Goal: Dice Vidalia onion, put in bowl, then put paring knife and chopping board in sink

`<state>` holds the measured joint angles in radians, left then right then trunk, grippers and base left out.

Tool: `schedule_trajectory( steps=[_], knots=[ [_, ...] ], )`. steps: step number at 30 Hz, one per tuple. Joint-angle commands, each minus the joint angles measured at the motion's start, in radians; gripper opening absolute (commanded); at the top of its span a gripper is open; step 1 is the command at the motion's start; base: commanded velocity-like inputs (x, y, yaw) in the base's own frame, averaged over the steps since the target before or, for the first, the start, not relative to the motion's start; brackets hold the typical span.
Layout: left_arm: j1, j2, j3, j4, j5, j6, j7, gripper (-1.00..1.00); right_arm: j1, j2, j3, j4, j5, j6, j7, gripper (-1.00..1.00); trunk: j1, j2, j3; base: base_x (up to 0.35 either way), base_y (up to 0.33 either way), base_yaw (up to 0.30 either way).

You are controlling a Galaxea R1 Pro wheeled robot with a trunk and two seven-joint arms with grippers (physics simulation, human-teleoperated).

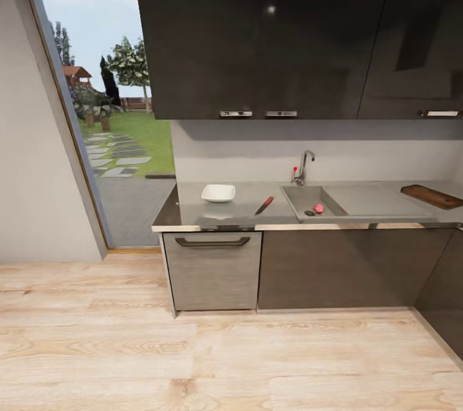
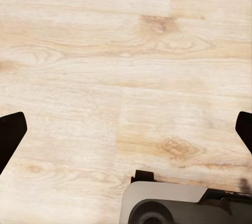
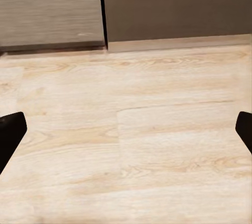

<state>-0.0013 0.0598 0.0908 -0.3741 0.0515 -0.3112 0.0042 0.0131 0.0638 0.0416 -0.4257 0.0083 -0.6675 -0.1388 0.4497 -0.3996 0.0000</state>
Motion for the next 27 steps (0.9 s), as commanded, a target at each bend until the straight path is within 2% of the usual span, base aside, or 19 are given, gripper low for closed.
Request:
schedule_trajectory(
  steps=[1, 14, 19, 27],
  knots=[
    [0.0, 0.0, -0.001, 0.002, 0.006, -0.003, 0.0, 1.0, 0.001, -0.001, 0.004, 0.0, 0.001, -0.001, -0.007, 1.0, 0.0, 0.0, 0.0, 0.0, 0.0, 0.0],
    [0.0, -0.003, 0.0, 0.002, 0.007, -0.002, -0.001, 1.0, 0.001, -0.002, 0.004, -0.032, 0.007, 0.002, -0.01, 1.0, 0.0, 0.0, 0.0, 0.0, 0.0, 0.0],
    [0.0, -0.004, 0.0, 0.002, 0.007, -0.003, -0.002, 1.0, 0.001, -0.002, 0.004, -0.061, 0.011, 0.018, -0.034, 1.0, 0.0, 0.0, 0.0, 0.0, 0.0, 0.0],
    [0.0, -0.004, 0.001, 0.001, 0.004, -0.004, -0.002, 1.0, 0.001, -0.002, 0.003, -0.105, 0.046, 0.062, -0.078, 1.0, 0.0, 0.0, 0.0, 0.0, 0.0, 0.0]
  ],
)
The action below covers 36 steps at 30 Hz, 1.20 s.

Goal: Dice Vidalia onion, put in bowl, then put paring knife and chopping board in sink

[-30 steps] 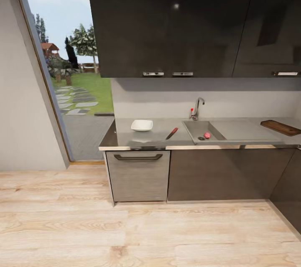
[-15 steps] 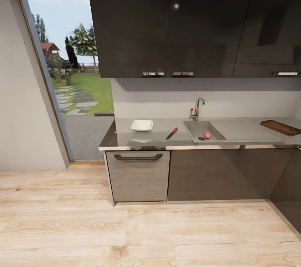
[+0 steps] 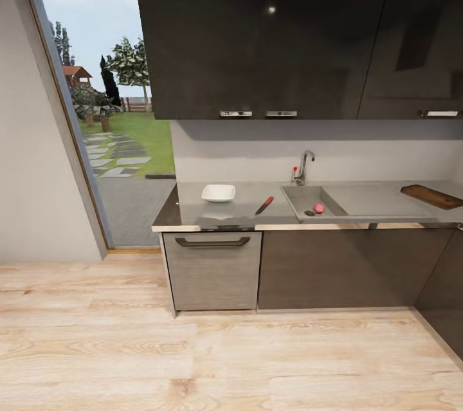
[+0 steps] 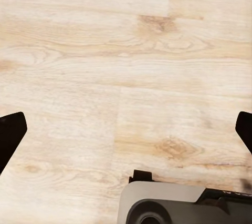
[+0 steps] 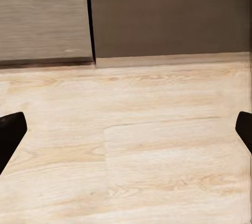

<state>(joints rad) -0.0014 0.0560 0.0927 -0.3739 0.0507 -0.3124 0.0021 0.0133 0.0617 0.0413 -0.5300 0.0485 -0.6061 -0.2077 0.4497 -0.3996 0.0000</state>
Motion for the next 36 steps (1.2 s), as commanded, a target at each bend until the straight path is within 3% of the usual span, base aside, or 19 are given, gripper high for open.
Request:
schedule_trajectory(
  steps=[1, 5, 10, 13, 18, 25, 32, 36],
  knots=[
    [0.0, 0.0, -0.001, 0.001, 0.005, -0.003, 0.0, 1.0, 0.001, 0.0, 0.003, -0.443, 0.009, 0.289, -0.025, 1.0, 0.0, 0.0, 0.0, 0.0, 0.0, 0.0],
    [0.0, 0.001, -0.001, -0.002, 0.006, -0.003, 0.0, 1.0, -0.001, 0.0, 0.003, -0.629, 0.041, 0.461, -0.049, 1.0, 0.0, 0.0, 0.0, 0.0, 0.0, 0.0],
    [0.0, 0.001, -0.001, -0.002, 0.005, -0.004, 0.0, 1.0, -0.018, 0.001, 0.003, -0.765, 0.087, 0.631, -0.073, 1.0, 0.0, 0.0, 0.0, 0.0, 0.0, 0.0],
    [0.0, 0.001, -0.001, -0.002, 0.005, -0.004, 0.0, 1.0, -0.066, 0.001, 0.003, -0.835, 0.111, 0.747, -0.089, 1.0, 0.0, 0.0, 0.0, 0.0, 0.0, 0.0],
    [0.0, 0.001, -0.001, -0.001, 0.006, -0.004, 0.0, 1.0, -0.208, 0.0, 0.004, -0.907, 0.126, 0.942, -0.108, 1.0, 0.0, 0.0, 0.0, 0.0, 0.0, 0.0],
    [0.0, 0.001, -0.001, 0.0, 0.006, -0.004, 0.0, 1.0, -0.399, 0.001, 0.004, -0.92, 0.146, 1.151, -0.114, 1.0, 0.0, 0.0, 0.0, 0.0, 0.0, 0.0],
    [0.0, 0.001, -0.001, 0.0, 0.006, -0.004, -0.001, 1.0, -0.657, 0.003, 0.004, -0.895, 0.154, 1.389, -0.112, 1.0, 0.0, 0.0, 0.0, 0.0, 0.0, 0.0],
    [0.0, 0.001, -0.001, 0.0, 0.006, -0.004, -0.001, 1.0, -0.772, 0.002, 0.005, -0.837, 0.154, 1.471, -0.109, 1.0, 0.0, 0.0, 0.0, 0.006, 0.0, 0.0]
  ],
)
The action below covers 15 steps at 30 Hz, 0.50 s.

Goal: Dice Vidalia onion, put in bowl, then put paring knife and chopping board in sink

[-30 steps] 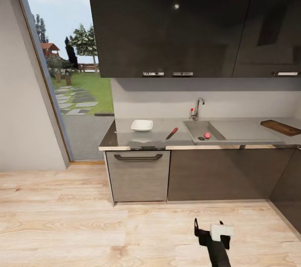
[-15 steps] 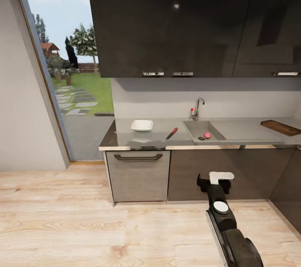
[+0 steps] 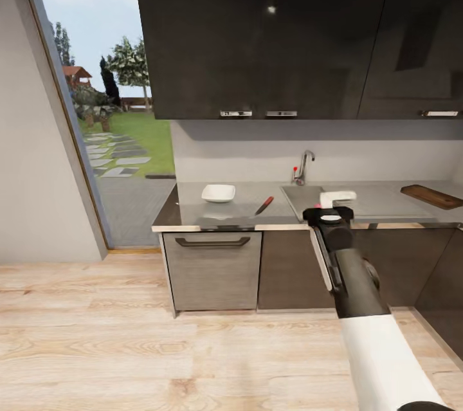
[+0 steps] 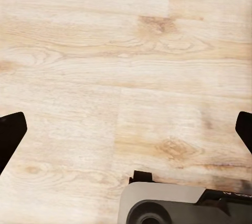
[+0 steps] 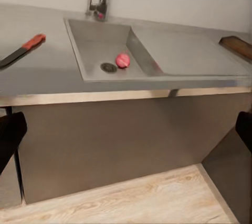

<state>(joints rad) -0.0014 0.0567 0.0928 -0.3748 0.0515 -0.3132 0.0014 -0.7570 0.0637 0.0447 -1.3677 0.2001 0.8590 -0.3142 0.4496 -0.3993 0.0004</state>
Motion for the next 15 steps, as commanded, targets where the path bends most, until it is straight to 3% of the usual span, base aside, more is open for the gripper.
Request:
schedule_trajectory(
  steps=[1, 6, 8, 12, 15],
  knots=[
    [0.0, 0.0, -0.001, 0.001, 0.005, -0.003, 0.0, 1.0, -0.05, 0.0, 0.001, 0.038, 0.002, 0.025, -0.001, 1.0, 0.0, -0.001, 0.0, 0.069, 0.02, 0.0],
    [0.0, 0.0, -0.001, 0.001, 0.005, -0.002, 0.0, 1.0, -0.216, -0.003, 0.001, 0.198, 0.002, 0.051, 0.018, 1.0, 0.0, -0.001, 0.0, 0.168, 0.089, 0.0],
    [0.0, 0.0, -0.001, 0.001, 0.005, -0.002, 0.0, 1.0, -0.254, -0.006, 0.001, 0.237, 0.002, 0.055, 0.034, 1.0, 0.0, -0.001, 0.0, 0.241, 0.139, 0.0],
    [0.0, 0.0, -0.001, 0.001, 0.006, -0.001, 0.0, 1.0, -0.318, -0.044, 0.001, 0.293, 0.0, 0.085, 0.121, 1.0, 0.0, -0.001, 0.0, 0.262, 0.161, 0.0],
    [0.0, 0.0, -0.001, 0.001, 0.006, -0.001, 0.0, 1.0, -0.336, -0.092, 0.001, 0.302, 0.001, 0.112, 0.242, 1.0, 0.0, -0.001, 0.0, 0.269, 0.184, 0.0]
  ],
)
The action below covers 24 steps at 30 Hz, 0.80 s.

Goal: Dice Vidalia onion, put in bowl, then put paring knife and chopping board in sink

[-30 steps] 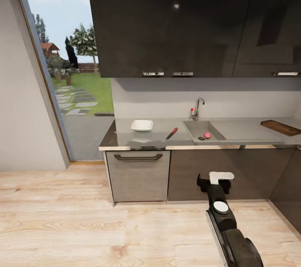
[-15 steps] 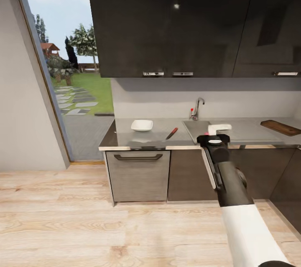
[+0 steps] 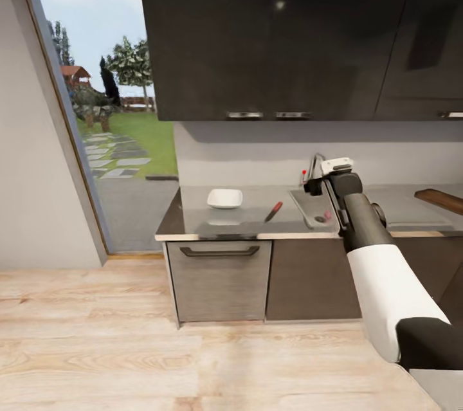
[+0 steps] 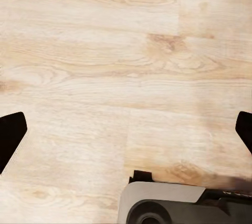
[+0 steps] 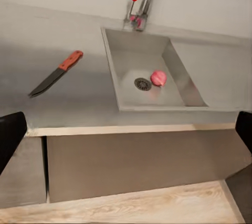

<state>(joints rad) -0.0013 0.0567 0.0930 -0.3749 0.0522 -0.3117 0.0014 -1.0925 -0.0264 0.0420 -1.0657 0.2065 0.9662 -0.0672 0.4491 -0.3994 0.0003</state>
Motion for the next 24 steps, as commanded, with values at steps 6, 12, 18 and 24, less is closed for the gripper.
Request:
schedule_trajectory(
  steps=[6, 12, 18, 24],
  knots=[
    [0.0, 0.0, -0.001, 0.001, 0.005, -0.003, 0.0, 1.0, -0.009, -0.085, 0.003, 0.002, -0.005, 0.015, 0.147, 1.0, 0.001, -0.001, 0.0, 0.267, 0.193, 0.0],
    [0.0, 0.0, -0.001, 0.002, 0.005, -0.003, 0.0, 1.0, -0.01, -0.114, 0.004, 0.003, -0.007, 0.017, 0.21, 1.0, 0.001, -0.001, 0.0, 0.263, 0.197, 0.0],
    [0.0, 0.0, -0.001, 0.001, 0.005, -0.003, 0.0, 1.0, -0.01, -0.115, 0.004, 0.003, -0.011, 0.017, 0.228, 1.0, 0.001, -0.001, 0.0, 0.247, 0.206, 0.0],
    [0.0, 0.0, -0.001, 0.001, 0.004, -0.003, 0.0, 1.0, -0.01, -0.113, 0.008, 0.006, -0.014, 0.017, 0.275, 1.0, 0.001, -0.001, 0.0, 0.226, 0.221, 0.0]
  ],
)
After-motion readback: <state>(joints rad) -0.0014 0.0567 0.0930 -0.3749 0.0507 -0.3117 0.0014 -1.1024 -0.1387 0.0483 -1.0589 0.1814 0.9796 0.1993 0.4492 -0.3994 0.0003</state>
